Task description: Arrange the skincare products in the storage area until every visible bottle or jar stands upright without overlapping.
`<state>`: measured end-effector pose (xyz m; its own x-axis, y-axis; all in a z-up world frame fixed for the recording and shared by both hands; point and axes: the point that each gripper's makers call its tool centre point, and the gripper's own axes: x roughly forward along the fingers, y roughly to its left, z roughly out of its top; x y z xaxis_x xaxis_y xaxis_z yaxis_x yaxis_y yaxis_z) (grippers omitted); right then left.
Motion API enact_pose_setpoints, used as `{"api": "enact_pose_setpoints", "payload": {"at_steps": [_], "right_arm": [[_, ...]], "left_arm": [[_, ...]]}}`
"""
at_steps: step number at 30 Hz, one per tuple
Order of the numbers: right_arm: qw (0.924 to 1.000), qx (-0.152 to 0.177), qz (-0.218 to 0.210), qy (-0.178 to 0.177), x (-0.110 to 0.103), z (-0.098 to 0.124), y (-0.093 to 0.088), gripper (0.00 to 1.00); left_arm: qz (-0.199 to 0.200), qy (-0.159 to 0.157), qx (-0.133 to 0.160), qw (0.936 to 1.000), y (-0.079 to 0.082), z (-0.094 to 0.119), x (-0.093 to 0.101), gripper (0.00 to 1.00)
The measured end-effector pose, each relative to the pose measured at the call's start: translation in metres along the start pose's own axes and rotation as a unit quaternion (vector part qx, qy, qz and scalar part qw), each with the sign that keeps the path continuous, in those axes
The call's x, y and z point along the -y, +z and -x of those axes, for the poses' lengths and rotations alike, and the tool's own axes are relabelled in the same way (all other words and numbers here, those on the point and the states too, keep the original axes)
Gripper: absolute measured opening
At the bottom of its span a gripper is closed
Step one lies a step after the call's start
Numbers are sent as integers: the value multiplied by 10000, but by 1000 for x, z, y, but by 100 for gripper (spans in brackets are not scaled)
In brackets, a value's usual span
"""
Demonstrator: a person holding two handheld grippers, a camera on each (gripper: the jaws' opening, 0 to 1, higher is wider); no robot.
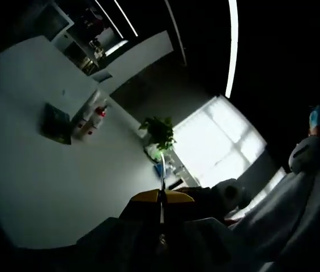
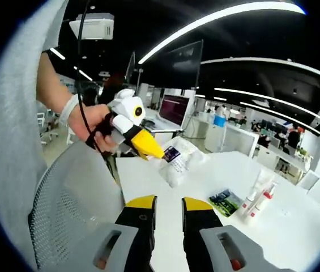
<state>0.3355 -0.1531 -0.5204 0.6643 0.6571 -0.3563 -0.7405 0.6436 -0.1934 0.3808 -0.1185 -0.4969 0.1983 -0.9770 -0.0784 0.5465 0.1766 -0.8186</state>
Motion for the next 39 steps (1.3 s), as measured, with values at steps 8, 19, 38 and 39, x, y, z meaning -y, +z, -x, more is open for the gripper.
{"api": "enact_pose_setpoints", "payload": {"at_steps": [8,19,38,39], "right_arm": [[9999,-95,-92,-71,5,-4,-4,22],[9993,-111,211,-276,11,-1,-5,17],[9984,-305,244,-408,18,-4,-13,20],[9983,-316,234,-427,19,-3,-13,20]], "left_arm": [[-9,91,-105,9999,28,-13,-6,0],[-102,242,-165,9995,68,-29,-16,0],[27,677,-135,9976,147,-40,-60,0],[36,711,-128,9974,151,-41,-64,0]]}}
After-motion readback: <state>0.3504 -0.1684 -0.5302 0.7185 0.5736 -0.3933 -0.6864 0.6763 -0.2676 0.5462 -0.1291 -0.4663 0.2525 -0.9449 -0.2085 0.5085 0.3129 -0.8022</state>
